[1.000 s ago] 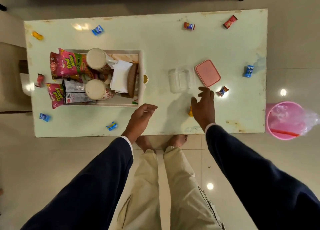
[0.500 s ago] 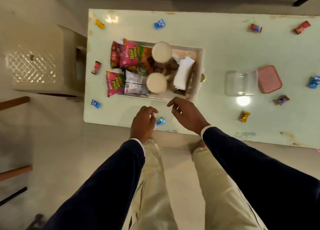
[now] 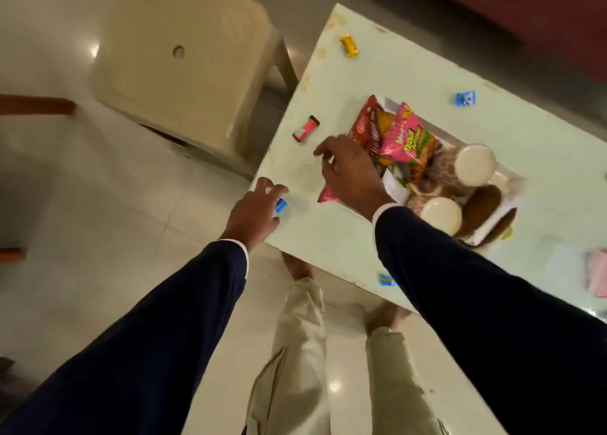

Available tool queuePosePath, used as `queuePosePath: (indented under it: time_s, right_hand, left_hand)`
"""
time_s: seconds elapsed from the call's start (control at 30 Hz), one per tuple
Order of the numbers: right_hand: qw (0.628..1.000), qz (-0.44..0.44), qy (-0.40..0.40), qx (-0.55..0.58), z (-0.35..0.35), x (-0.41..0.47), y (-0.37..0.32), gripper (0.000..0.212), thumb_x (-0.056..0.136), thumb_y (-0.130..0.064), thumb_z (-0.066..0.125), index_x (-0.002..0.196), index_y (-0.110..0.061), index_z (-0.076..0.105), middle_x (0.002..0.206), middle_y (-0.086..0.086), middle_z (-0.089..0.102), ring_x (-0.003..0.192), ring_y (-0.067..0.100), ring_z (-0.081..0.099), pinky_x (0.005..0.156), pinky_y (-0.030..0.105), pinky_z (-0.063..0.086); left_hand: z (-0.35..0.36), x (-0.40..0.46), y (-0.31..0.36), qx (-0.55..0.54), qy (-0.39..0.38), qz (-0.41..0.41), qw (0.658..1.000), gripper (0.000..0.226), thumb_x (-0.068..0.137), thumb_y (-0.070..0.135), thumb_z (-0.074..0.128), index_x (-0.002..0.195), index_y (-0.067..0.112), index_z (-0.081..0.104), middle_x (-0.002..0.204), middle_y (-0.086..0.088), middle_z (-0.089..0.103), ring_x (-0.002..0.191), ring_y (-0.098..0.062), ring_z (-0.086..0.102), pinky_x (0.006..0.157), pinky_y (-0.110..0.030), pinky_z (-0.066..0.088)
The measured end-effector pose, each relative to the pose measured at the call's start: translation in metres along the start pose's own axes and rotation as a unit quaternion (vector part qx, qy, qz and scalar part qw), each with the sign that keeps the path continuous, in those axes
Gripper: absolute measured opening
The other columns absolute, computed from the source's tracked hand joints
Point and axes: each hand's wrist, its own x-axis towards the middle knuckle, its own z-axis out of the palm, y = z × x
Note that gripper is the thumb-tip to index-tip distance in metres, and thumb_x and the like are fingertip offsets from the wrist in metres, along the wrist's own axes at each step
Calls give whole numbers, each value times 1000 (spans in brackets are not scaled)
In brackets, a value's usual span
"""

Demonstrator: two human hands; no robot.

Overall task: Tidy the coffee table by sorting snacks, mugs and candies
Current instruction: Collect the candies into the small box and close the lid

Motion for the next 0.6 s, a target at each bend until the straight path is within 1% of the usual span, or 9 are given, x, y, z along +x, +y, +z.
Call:
queuePosePath:
  time_s: [0.07,0.17,0.23,0.27,0.33,0.4,0.47,0.53,0.6]
  right_hand:
    - [996,-15,0,-93,4,37,-1,33,89,-10,60,122,-14,61,119,9,57,106,27,57,93,40,49]
    - [985,-13,-36,-171,10,76,-2,44,86,-13,64,129,-20,55,129,8,51,114,31,51,93,43,49]
    - [977,-21,-78,-200,16,91,1,49,87,-13,66,133,-22,53,133,9,48,117,33,50,92,45,49]
    - [971,-31,-102,-214,20,95,4,50,88,-13,67,135,-23,52,135,10,47,117,34,49,92,45,49]
    - [960,-50,-136,-239,29,99,10,49,89,-10,67,134,-22,51,135,10,45,116,34,49,84,42,51]
    - [955,-58,-126,-262,38,101,14,45,88,-5,67,128,-18,52,129,13,46,109,34,52,71,37,47]
    - [954,-46,-121,-269,43,98,16,34,90,-6,64,120,-15,51,121,15,50,102,35,55,66,37,41]
    - [958,-36,-132,-251,45,92,16,24,94,-13,63,114,-13,51,112,14,55,96,33,58,67,37,40]
    - [983,7,-101,-152,40,82,13,16,92,-16,64,104,-11,54,102,10,60,89,27,59,69,38,45]
  left_hand:
    - [5,9,-5,38,3,33,999,48,85,2,65,127,22,53,127,-6,45,89,-32,63,70,-45,58]
    - [9,19,-9,83,-2,70,994,26,90,1,60,112,13,53,113,-9,48,81,-31,60,60,-41,53]
    - [11,23,-14,76,-8,80,994,15,94,4,59,105,12,53,105,-8,51,77,-29,59,58,-40,50]
    - [12,23,-17,52,-4,74,996,11,95,7,60,101,13,53,101,-5,53,75,-28,58,59,-40,51]
    - [14,20,-20,-41,22,31,998,13,95,16,65,93,15,53,93,1,58,76,-25,59,64,-39,51]
    - [10,18,-21,-171,45,-26,984,18,92,23,70,88,15,55,86,4,65,75,-21,62,64,-36,51]
    - [4,17,-17,-308,53,-62,948,19,91,26,72,88,14,58,81,1,70,68,-16,67,58,-28,54]
    - [-1,17,-11,-411,58,-71,907,15,93,27,70,91,16,60,77,-2,72,61,-10,68,51,-18,51]
    - [-5,17,-3,-462,71,-65,882,13,97,29,65,96,16,63,70,-1,71,53,-7,63,48,-14,45]
